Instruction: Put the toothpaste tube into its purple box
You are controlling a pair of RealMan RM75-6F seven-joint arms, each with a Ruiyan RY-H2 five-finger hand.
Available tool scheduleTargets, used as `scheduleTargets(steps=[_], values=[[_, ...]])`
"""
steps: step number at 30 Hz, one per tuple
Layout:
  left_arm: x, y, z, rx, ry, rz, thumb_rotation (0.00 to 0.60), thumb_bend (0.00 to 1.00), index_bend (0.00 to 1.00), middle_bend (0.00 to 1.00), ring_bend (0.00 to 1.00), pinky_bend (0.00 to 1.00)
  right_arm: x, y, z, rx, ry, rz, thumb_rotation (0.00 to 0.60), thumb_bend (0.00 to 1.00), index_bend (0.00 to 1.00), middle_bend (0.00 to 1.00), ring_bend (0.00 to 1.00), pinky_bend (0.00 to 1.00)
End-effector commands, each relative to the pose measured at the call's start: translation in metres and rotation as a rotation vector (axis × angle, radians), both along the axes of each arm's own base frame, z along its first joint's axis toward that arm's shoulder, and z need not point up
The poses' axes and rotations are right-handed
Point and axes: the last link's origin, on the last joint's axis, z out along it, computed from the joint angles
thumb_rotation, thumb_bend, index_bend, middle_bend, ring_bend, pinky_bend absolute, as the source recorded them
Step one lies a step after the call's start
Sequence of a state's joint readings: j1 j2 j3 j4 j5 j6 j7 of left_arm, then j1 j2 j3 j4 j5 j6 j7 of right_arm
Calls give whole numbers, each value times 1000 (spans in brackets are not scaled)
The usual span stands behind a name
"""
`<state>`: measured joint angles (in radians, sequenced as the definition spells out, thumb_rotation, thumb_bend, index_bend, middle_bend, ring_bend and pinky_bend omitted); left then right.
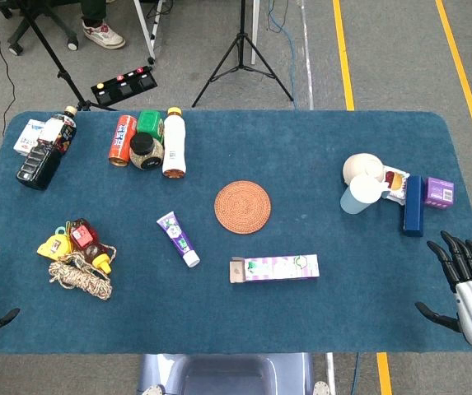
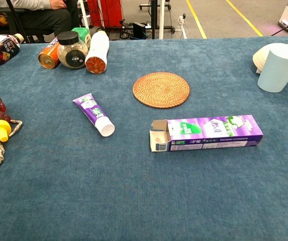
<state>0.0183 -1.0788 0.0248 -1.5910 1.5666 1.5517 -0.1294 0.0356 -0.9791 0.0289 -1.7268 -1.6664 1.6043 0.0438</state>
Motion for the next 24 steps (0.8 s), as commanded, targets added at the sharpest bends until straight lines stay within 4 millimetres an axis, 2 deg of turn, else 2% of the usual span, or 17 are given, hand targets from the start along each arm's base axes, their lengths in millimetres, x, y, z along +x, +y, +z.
scheduleTargets(steps=[1,11,17,24], values=[[1,1,-1,2,0,-10,600,39,0,0,0,89,0,0,0,6,-1,1,600,0,92,0,0,0],[6,9,-12,-28,-5,-92,600,54,0,0,0,89,0,1,2,2,-10,-1,600,0,92,0,0,0],[25,56,-12,-90,27,-253,600,61,0,0,0,89,-2,-3,0,3,1,-16,600,0,92,0,0,0],[61,120,-20,-180,244,-472,600,59,0,0,0,89,-2,-10,-4,-23,26,-29,600,0,96,0,0,0]])
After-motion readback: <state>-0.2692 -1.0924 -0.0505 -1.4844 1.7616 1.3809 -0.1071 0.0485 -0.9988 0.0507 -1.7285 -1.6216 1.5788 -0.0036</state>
